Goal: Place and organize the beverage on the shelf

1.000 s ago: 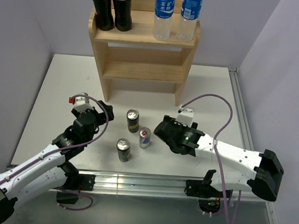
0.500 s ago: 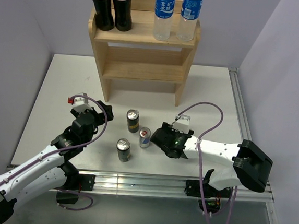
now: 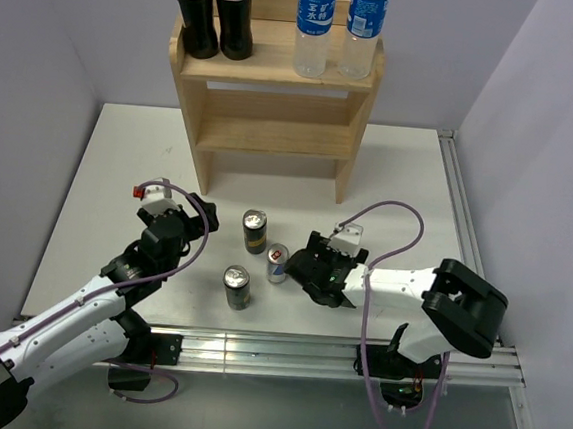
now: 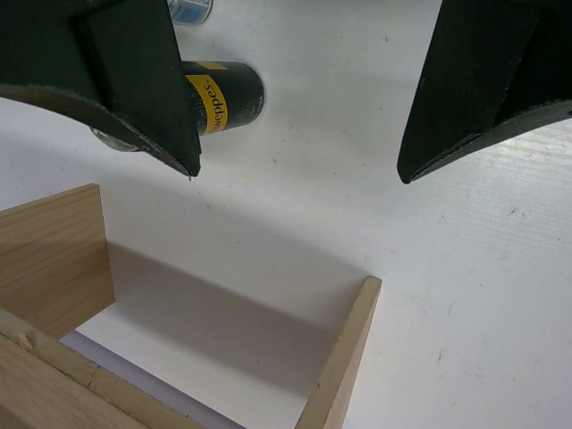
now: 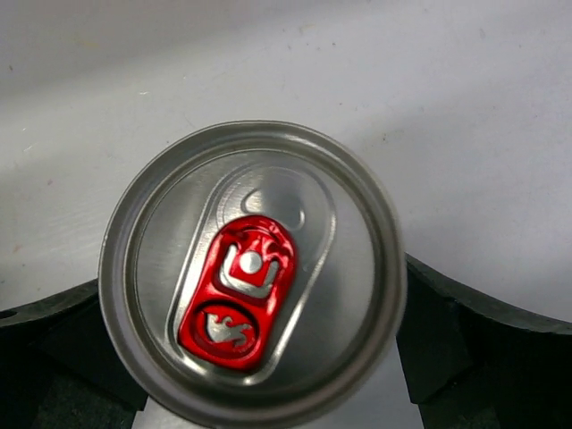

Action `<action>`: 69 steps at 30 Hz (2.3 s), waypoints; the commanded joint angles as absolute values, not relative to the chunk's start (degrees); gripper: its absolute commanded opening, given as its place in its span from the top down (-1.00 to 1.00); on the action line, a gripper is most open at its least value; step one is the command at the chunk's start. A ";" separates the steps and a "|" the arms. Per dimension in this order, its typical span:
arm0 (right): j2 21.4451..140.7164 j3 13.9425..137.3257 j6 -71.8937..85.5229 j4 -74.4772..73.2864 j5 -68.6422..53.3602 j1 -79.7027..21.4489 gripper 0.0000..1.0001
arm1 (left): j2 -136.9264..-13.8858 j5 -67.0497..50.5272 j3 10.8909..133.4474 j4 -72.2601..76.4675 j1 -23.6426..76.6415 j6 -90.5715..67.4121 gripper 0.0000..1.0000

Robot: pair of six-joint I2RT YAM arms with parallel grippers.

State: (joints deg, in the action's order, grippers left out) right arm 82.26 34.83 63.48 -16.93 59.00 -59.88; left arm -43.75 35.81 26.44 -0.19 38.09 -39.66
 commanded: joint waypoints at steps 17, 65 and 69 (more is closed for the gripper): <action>92.02 36.57 68.04 -11.35 71.72 -59.33 -0.07 | -44.47 35.16 26.37 2.29 38.23 -38.76 -0.99; 93.16 87.63 15.29 -7.30 47.64 -39.20 1.00 | -38.94 37.09 25.58 0.18 38.23 -39.46 -0.99; 94.92 88.33 15.29 -6.24 47.02 -38.24 1.00 | -38.85 37.09 25.58 0.18 38.23 -39.46 -0.99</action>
